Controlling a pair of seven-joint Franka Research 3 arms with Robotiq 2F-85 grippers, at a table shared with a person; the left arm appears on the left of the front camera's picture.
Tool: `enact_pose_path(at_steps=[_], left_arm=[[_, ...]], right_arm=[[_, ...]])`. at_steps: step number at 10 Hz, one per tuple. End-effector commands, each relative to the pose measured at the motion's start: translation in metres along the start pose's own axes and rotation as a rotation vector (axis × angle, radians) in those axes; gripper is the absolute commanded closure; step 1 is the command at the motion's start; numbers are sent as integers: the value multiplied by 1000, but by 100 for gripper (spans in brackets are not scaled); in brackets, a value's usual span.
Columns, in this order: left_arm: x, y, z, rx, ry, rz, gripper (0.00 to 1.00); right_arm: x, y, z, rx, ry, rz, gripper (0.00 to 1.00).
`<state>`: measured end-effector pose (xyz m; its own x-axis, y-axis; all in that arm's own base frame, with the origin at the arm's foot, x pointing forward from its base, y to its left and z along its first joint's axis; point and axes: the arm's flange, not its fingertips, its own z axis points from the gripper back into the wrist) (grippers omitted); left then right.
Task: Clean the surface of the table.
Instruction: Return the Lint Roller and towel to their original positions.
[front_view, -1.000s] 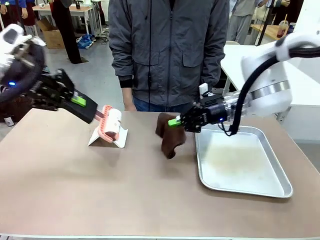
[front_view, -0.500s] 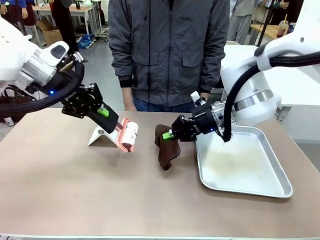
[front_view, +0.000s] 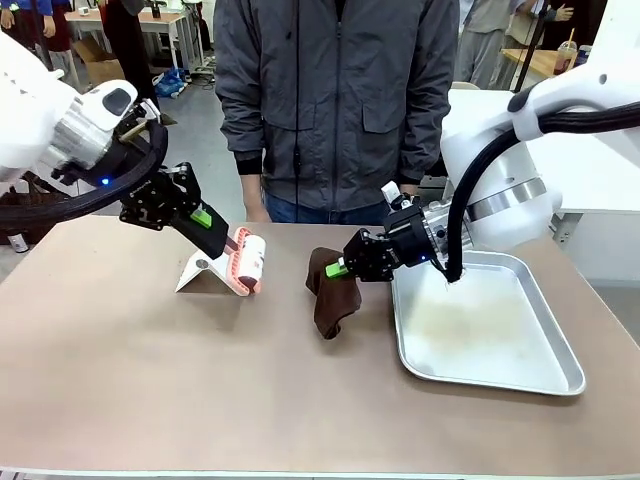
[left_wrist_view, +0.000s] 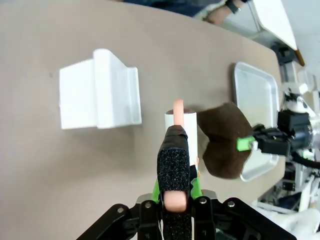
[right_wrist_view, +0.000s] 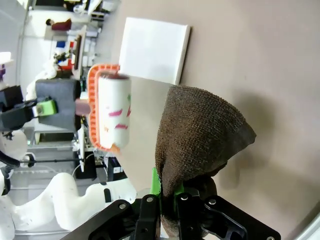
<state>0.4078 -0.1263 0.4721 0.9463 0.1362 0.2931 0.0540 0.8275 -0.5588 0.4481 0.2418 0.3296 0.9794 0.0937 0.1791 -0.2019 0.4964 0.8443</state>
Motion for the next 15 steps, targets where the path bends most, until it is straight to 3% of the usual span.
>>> enact_pose_path(at_steps=[1, 4, 7, 15], left_arm=[[28, -6, -17, 45, -26, 56, 78], [57, 0, -40, 37, 65, 85, 78], [83, 17, -44, -1, 177, -3, 78], [85, 53, -55, -34, 53, 15, 78]], right_arm=[[11, -1, -6, 0, -14, -21, 89], [22, -14, -14, -7, -11, -71, 89], [26, -24, -18, -7, 5, -106, 89], [34, -37, 0, -38, -50, -110, 89]])
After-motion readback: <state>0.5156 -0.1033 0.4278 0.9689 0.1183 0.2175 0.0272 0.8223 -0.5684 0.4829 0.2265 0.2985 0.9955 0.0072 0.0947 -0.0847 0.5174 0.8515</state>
